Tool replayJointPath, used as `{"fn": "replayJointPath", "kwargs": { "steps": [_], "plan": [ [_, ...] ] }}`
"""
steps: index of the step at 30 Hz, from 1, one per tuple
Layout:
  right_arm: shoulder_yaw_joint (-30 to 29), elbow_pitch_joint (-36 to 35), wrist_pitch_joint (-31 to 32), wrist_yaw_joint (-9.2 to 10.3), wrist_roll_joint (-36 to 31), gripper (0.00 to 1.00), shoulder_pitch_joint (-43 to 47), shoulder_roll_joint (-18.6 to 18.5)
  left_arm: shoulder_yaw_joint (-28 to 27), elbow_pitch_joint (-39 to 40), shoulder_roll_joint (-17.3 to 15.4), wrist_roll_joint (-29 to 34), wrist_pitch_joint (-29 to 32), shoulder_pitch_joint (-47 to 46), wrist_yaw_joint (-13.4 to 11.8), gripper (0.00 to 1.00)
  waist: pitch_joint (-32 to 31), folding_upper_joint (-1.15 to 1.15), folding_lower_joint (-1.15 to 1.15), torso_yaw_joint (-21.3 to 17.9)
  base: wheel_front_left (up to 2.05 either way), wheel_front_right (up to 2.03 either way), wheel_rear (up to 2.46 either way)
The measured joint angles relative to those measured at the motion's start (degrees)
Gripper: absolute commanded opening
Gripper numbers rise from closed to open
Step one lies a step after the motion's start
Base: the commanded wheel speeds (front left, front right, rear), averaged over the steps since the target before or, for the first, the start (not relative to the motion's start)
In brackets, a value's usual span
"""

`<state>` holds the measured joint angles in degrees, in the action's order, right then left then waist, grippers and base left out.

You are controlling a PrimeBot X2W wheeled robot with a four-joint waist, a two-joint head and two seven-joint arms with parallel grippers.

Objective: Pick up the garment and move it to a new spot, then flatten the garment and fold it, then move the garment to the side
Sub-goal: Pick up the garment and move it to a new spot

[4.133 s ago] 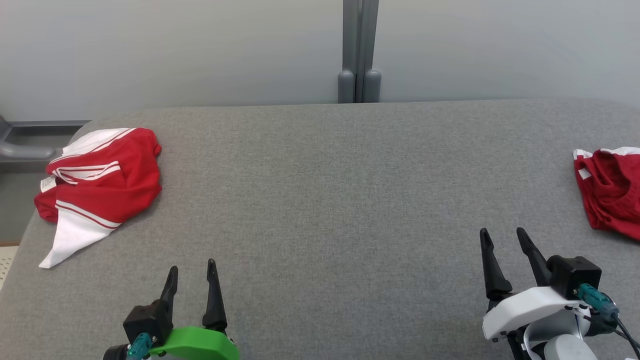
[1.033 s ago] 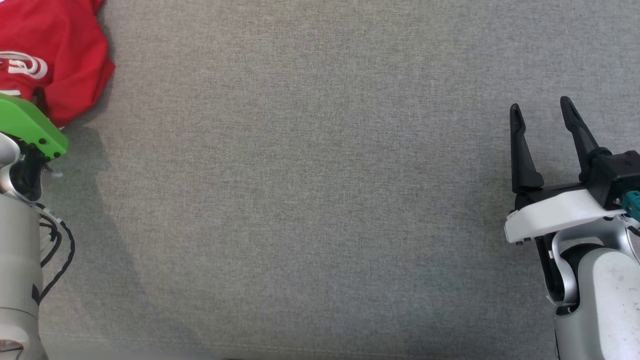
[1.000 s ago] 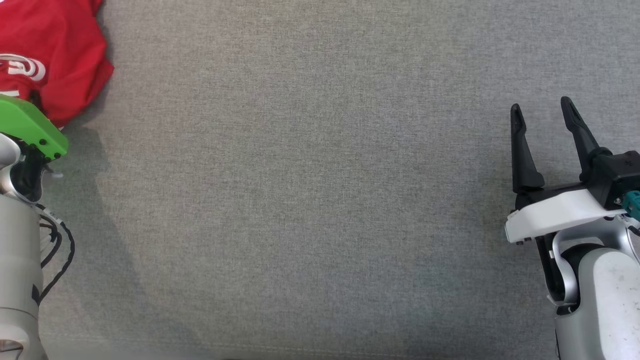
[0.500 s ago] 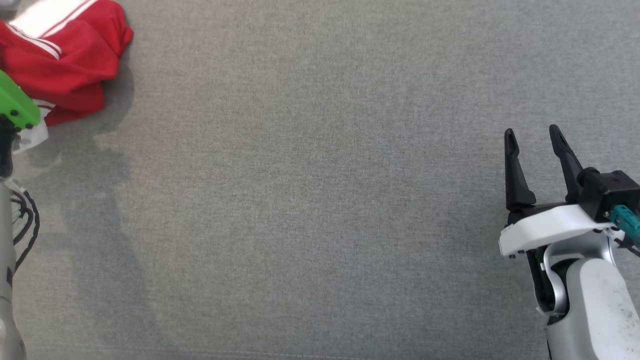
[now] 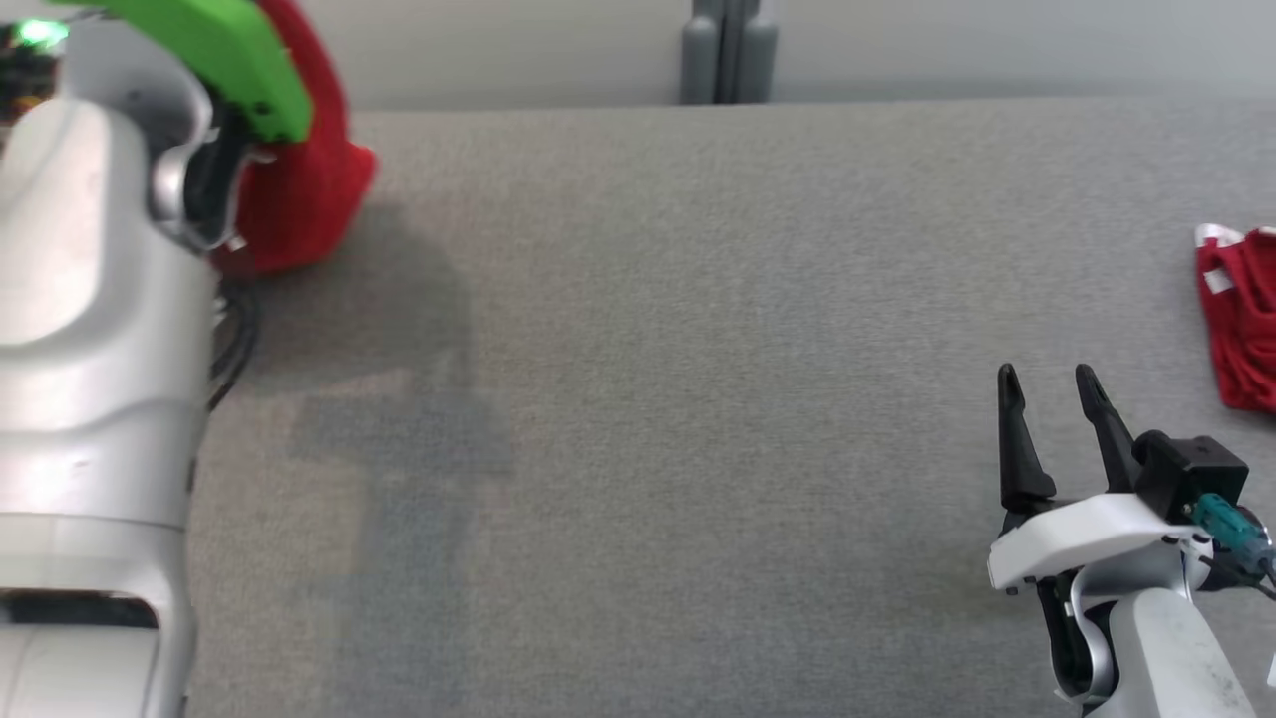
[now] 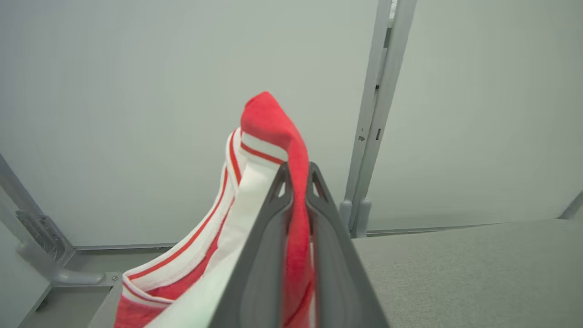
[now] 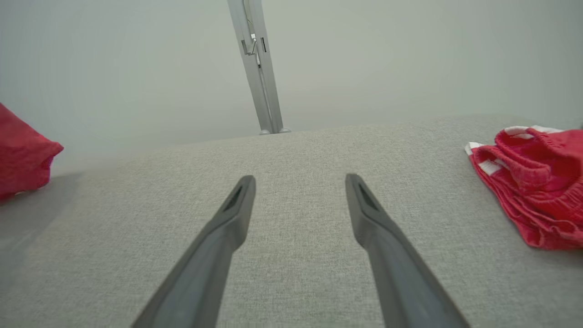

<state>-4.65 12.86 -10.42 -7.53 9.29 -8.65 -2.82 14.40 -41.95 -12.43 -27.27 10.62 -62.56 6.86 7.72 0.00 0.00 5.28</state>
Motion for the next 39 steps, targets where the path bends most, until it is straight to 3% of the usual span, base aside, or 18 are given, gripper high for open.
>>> {"fn": "replayJointPath", "kwargs": {
  "steps": [6, 14, 19, 24, 28, 29, 30, 31, 39],
  "plan": [
    [0.02, 2.45, -1.49, 0.00, 1.23, 1.00, 0.35, -0.02, 2.48, 4.98, 6.54, -1.58, 1.40, -3.19, 0.18, 0.00, -2.58, 0.00, 0.00, -4.29, 0.00, 0.00, 0.00],
    [0.40, 4.38, -2.88, 0.00, 2.01, 1.00, 0.12, -0.01, 2.33, 5.61, 9.38, -7.10, 0.02, -3.67, -3.12, 0.00, -3.22, 0.00, 0.00, -9.80, 0.00, 0.00, 0.00],
    [1.32, 5.08, -3.45, 0.00, 2.61, 1.00, -1.04, -0.03, 1.43, -0.03, 9.40, -8.51, -2.10, 2.36, -6.28, 0.00, -1.30, 0.00, 0.00, -11.38, 0.00, 0.00, 0.00],
    [2.31, 5.65, -3.90, 0.00, 2.99, 1.00, -2.49, -0.03, -0.90, -8.15, 6.03, -8.32, -7.12, 8.79, -9.69, 0.00, 1.61, 0.00, 0.00, -12.30, 0.00, 0.00, 0.00],
    [2.38, 6.32, -4.30, 0.00, 3.12, 1.00, -2.82, 0.00, -2.03, -13.32, 5.48, -8.57, -11.34, 13.04, -10.95, 0.00, 3.47, 0.00, 0.00, -12.78, 0.00, 0.00, 0.00],
    [2.25, 6.46, -4.31, 0.00, 3.11, 1.00, -2.82, -0.01, -2.01, -14.13, 5.53, -8.57, -12.18, 13.70, -10.98, 0.25, 3.72, 0.00, 0.00, -12.78, 0.00, 0.00, 0.00],
    [2.05, 6.66, -4.32, 0.00, 3.09, 1.00, -2.81, -0.01, -2.10, -14.97, 5.67, -8.59, -13.23, 14.41, -11.01, 0.67, 3.88, 0.00, 0.00, -12.65, 0.00, 0.00, 0.00],
    [1.89, 6.82, -4.32, 0.00, 3.01, 1.00, -2.77, -0.02, -2.13, -15.77, 6.00, -8.72, -14.32, 14.97, -11.00, 1.00, 3.94, 0.00, 0.00, -12.46, 0.00, 0.00, 0.00],
    [1.91, 7.62, -4.49, 0.00, 2.36, 1.00, -2.59, 0.01, 0.74, -17.77, 8.22, -7.78, -22.43, 17.51, -7.70, 1.00, 2.17, 0.00, 0.00, -9.94, 0.00, 0.00, 0.00]
  ]
}}
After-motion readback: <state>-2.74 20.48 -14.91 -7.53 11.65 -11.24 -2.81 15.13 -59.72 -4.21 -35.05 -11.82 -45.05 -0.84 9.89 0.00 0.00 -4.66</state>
